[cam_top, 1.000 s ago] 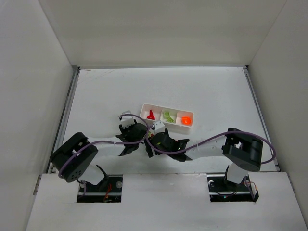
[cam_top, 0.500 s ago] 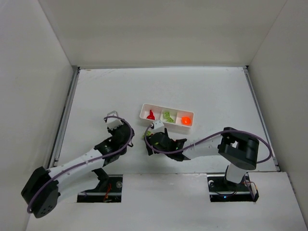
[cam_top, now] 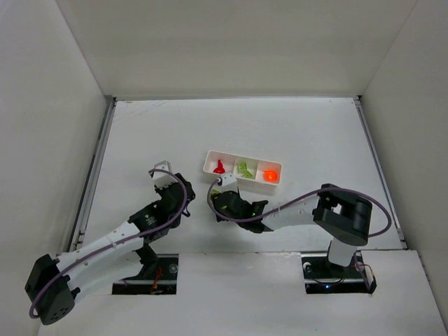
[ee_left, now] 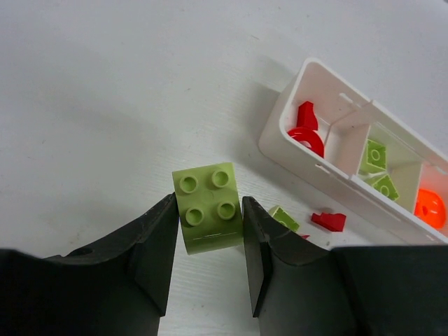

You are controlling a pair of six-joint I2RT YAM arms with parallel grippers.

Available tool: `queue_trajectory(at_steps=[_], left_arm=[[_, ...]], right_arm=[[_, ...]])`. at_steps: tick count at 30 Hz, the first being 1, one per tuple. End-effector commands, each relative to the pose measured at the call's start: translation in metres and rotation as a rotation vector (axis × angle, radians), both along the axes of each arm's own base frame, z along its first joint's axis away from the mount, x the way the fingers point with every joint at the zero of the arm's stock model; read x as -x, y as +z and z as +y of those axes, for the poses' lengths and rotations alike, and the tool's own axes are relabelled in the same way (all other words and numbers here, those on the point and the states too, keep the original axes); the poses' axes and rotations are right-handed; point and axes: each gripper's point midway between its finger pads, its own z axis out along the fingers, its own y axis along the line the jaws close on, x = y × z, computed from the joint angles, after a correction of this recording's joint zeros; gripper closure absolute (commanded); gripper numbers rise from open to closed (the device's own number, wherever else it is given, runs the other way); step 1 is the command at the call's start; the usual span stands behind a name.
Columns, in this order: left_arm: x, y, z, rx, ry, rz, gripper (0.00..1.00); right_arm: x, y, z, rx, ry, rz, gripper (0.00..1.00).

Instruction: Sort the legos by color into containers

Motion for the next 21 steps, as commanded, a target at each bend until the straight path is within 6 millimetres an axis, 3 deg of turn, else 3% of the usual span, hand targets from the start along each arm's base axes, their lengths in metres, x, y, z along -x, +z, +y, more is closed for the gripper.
queue_trajectory(at_steps=[1, 5, 11, 15, 21], left_arm=[[-0.008, 0.035, -0.019, 0.059, -0.039, -0.064, 0.79], [-0.014, 0.051, -0.04, 0.086, -0.087, -0.089, 0.79], [-0.028, 0.071, -0.09, 0.105, -0.175, -0.134, 0.78], [-0.046, 0.076, -0.131, 0.081, -0.251, -0.144, 0.77], [-0.079, 0.066, -0.17, 0.054, -0.287, -0.13, 0.76]], right_arm=[[-0.008, 0.04, 0.001, -0.078, -0.025, -0.068, 0.6], [-0.007, 0.082, -0.018, -0.157, -0.032, -0.116, 0.59], [-0.045, 0.126, -0.077, -0.218, -0.168, -0.189, 0.59], [-0.063, 0.136, -0.11, -0.256, -0.264, -0.216, 0.59], [-0.073, 0.132, -0.15, -0.334, -0.376, -0.233, 0.59]])
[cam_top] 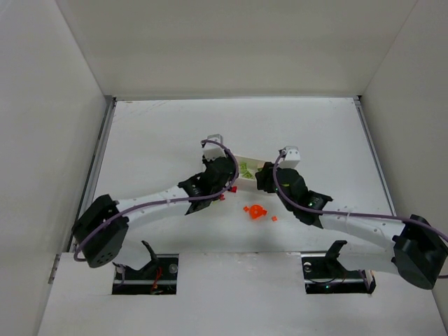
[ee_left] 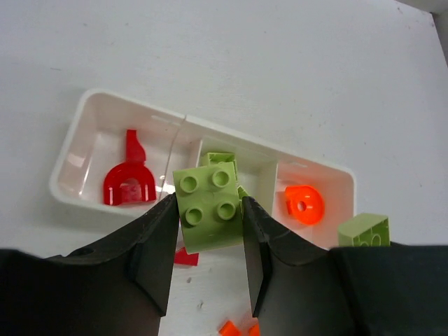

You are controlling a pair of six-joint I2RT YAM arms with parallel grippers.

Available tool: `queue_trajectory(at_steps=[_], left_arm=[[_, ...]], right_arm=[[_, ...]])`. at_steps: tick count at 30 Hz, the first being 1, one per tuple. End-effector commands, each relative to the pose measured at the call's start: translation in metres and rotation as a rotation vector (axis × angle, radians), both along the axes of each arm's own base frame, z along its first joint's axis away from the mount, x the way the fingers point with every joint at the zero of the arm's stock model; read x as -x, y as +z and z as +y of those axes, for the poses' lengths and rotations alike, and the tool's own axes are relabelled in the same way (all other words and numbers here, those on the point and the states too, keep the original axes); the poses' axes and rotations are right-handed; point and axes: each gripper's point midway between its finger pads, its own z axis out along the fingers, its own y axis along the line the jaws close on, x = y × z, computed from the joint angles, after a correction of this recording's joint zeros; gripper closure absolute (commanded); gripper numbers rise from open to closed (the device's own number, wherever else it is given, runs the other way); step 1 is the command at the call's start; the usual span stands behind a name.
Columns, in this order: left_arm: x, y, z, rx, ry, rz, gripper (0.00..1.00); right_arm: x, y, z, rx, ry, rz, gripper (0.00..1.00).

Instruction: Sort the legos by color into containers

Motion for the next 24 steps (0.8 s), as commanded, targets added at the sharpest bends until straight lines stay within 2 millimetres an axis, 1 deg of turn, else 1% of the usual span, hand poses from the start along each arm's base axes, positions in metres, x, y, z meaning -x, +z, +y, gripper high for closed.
queue_trajectory(at_steps=[1, 6, 9, 12, 15, 18, 20, 21, 24], left_arm=[[-0.025, 0.022, -0.027, 0.043, -0.036, -0.065, 0.76], [-0.049, -0.003, -0.05, -0.006, -0.054, -0.021, 0.75], [-0.059, -0.015, -0.061, -0.039, -0.065, -0.008, 0.74], [-0.068, -0.025, -0.066, -0.075, -0.064, 0.003, 0.74], [-0.069, -0.034, -0.07, -0.098, -0.072, 0.019, 0.73], [-0.068, -0.047, -0.071, -0.135, -0.079, 0.038, 0.71], [-0.067, -0.052, -0.069, -0.149, -0.078, 0.051, 0.68], [-0.066, -0.054, -0.068, -0.157, -0.076, 0.054, 0.64], [-0.063, -0.055, -0.063, -0.156, -0.068, 0.052, 0.59]], right_arm=[[-0.007, 0.01, -0.013, -0.081, -0.049, -0.039, 0.58], [-0.01, 0.005, -0.028, -0.096, -0.072, -0.03, 0.58], [-0.009, 0.004, -0.027, -0.103, -0.06, -0.026, 0.58], [-0.009, 0.005, -0.027, -0.108, -0.062, -0.027, 0.57], [-0.008, 0.006, -0.027, -0.111, -0.059, -0.029, 0.57], [-0.008, 0.006, -0.027, -0.113, -0.061, -0.03, 0.57], [-0.01, 0.002, -0.027, -0.105, -0.065, -0.021, 0.57], [-0.01, 0.0, -0.027, -0.1, -0.063, -0.019, 0.57], [-0.011, 0.001, -0.025, -0.101, -0.063, -0.02, 0.57]])
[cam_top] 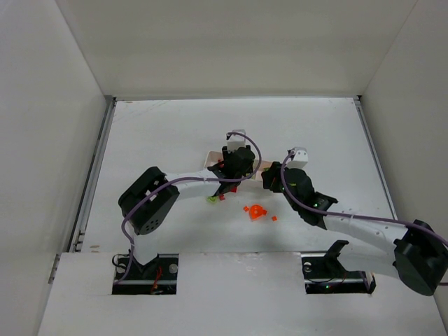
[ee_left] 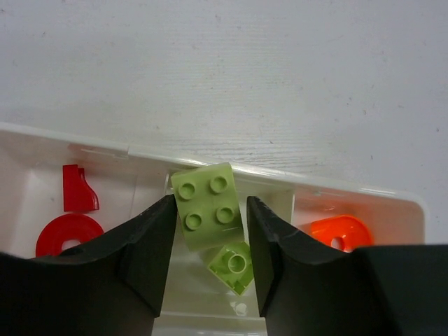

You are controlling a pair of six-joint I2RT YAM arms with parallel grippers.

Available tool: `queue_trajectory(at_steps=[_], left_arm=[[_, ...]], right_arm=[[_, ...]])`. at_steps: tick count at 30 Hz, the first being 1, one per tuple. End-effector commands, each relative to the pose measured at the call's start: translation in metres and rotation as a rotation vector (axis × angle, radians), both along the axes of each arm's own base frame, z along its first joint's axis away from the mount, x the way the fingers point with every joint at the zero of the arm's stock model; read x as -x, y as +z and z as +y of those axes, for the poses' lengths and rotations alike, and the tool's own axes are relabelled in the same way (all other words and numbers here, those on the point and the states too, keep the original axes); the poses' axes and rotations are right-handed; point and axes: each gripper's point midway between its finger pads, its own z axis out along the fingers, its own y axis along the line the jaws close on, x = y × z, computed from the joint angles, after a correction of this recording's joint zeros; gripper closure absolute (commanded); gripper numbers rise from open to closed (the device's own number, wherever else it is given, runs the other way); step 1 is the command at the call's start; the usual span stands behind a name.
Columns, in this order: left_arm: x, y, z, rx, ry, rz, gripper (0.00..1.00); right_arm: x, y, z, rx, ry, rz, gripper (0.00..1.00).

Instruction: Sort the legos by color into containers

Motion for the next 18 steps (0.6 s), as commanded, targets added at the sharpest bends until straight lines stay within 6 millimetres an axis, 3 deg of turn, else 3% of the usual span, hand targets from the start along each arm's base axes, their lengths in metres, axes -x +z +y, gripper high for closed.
queue_trajectory(at_steps=[1, 5, 11, 18], left_arm=[[-0.003, 0.019, 0.0, 0.021, 0.007, -0.039, 0.56], [0.001, 0.03, 0.007, 0.035, 0.006, -0.056, 0.47], [0.014, 0.055, 0.021, 0.079, 0.004, -0.094, 0.48], [0.04, 0.073, 0.068, 0.161, 0.042, -0.138, 0.48]], right_arm=[[-0.008, 0.015, 0.007, -0.057, -0.004, -0.045, 0.57], [-0.009, 0.011, 0.009, -0.052, -0.001, -0.04, 0.57], [-0.011, 0.015, 0.024, -0.043, 0.033, -0.04, 0.58], [-0.018, 0.008, 0.056, 0.026, 0.084, 0.002, 0.57]])
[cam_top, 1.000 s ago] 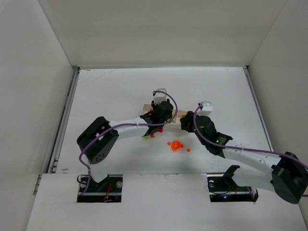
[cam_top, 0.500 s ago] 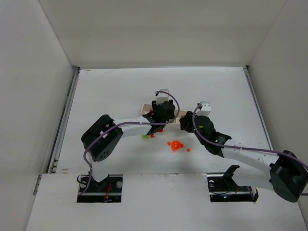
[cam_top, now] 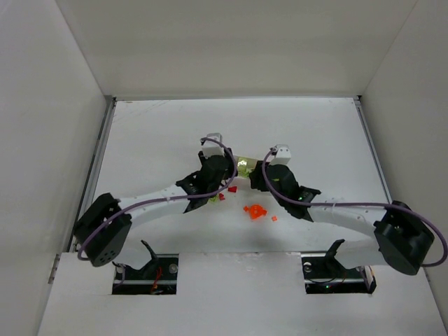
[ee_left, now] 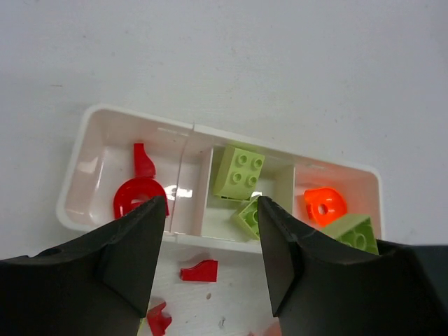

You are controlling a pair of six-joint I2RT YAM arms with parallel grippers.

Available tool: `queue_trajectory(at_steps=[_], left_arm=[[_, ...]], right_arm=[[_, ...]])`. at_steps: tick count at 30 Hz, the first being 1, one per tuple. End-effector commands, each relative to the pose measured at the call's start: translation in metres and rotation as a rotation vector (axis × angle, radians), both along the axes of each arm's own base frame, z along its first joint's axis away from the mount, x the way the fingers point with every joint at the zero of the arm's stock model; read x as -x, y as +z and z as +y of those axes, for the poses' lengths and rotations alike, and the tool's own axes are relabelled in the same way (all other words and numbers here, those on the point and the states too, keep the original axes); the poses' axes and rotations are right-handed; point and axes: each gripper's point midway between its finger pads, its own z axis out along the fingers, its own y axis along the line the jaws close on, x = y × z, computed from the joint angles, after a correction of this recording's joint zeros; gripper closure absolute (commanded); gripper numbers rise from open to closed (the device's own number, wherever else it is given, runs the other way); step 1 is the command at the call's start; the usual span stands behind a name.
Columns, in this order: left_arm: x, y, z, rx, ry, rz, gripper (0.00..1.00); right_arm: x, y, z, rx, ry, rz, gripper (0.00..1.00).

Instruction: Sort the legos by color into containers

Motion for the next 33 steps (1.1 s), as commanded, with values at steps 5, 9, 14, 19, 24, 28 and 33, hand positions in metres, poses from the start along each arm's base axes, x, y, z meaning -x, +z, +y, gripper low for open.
queue_trajectory(at_steps=[5, 9, 14, 19, 24, 28, 33], left_arm=[[0.021, 0.008, 0.052, 0.067, 0.063, -0.043, 0.48], [0.04, -0.012, 0.071, 0.07, 0.073, -0.012, 0.48], [0.066, -0.041, 0.083, 0.074, 0.07, 0.058, 0.48], [0.082, -0.062, 0.088, 0.039, 0.045, 0.097, 0.48], [0.095, -0.078, 0.086, -0.013, 0.009, 0.142, 0.47], [0.1, -0.084, 0.083, -0.032, -0.009, 0.157, 0.47], [0.099, -0.086, 0.08, -0.051, -0.019, 0.161, 0.47]], right_arm=[[-0.028, 0.01, 0.035, 0.035, 0.024, -0.015, 0.57], [-0.035, 0.001, 0.04, 0.08, 0.026, 0.005, 0.57], [-0.036, -0.005, 0.043, 0.107, 0.031, 0.024, 0.54], [-0.039, -0.009, 0.048, 0.112, 0.035, 0.032, 0.5], [-0.04, -0.014, 0.047, 0.118, 0.029, 0.041, 0.37], [-0.039, -0.008, 0.043, 0.109, 0.019, 0.03, 0.3], [-0.033, 0.012, 0.036, 0.08, 0.013, -0.008, 0.26]])
